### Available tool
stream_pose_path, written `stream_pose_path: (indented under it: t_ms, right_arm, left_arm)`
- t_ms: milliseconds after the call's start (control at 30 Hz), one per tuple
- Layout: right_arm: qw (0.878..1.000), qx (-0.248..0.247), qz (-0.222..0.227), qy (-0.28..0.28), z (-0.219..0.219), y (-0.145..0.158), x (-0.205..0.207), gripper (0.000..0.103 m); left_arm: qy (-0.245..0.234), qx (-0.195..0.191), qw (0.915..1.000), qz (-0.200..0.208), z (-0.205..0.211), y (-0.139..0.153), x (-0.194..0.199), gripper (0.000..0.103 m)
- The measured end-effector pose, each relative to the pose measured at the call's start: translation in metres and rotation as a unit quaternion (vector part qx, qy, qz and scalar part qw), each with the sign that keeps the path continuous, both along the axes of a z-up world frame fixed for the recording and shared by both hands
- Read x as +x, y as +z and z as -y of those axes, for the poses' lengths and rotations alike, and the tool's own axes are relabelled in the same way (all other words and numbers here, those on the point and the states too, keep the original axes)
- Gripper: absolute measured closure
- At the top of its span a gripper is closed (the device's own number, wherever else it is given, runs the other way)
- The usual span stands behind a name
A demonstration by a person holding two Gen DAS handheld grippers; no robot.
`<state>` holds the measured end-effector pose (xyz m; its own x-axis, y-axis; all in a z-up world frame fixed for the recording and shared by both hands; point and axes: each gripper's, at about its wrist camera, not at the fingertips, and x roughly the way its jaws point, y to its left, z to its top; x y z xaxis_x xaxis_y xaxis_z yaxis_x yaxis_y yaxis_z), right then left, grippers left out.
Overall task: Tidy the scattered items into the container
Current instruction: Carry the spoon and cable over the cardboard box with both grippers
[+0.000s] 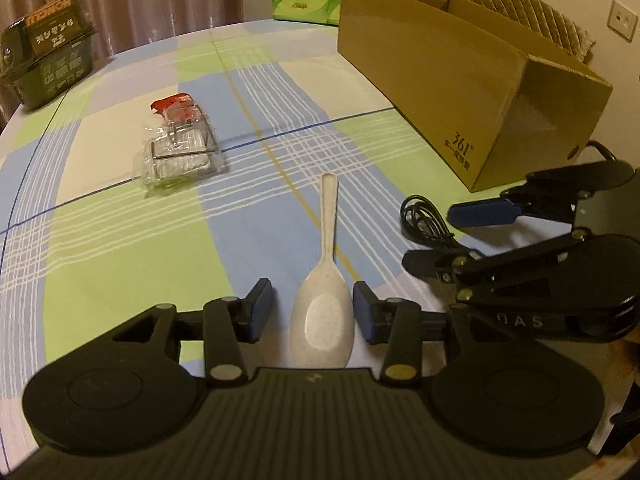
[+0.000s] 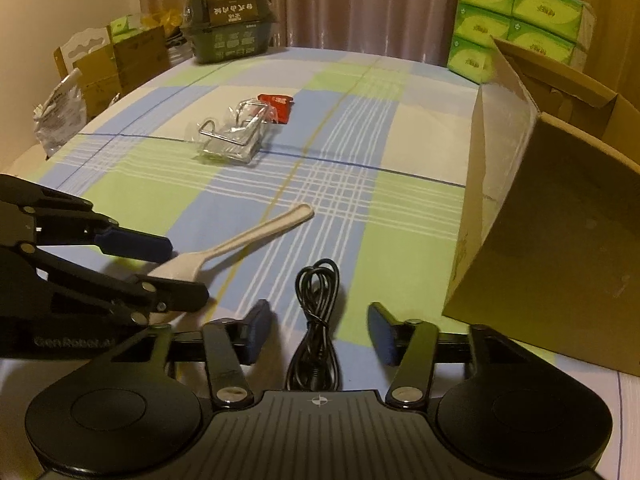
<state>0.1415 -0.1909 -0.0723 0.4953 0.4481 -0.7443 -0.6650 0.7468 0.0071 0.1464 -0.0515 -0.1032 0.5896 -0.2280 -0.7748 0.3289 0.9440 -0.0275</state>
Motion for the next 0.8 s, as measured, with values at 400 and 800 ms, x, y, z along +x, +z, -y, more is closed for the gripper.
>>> stream_pose_path:
  t_ms: [400,800]
  right_arm:
    - [1.0,0.002,0.009,-0.005,0.0,0.001,-0.006,0.091]
    - [1.0,0.001,0.008,-0.02,0.009,0.003,-0.009,0.091]
  left_arm:
    - [-0.02,0.014,0.9997,0.001,0.006,0.0,-0.001,0.063]
    - [-0.034,0.024,0.9991,0.001,0.01,0.003,-0.006,0.076]
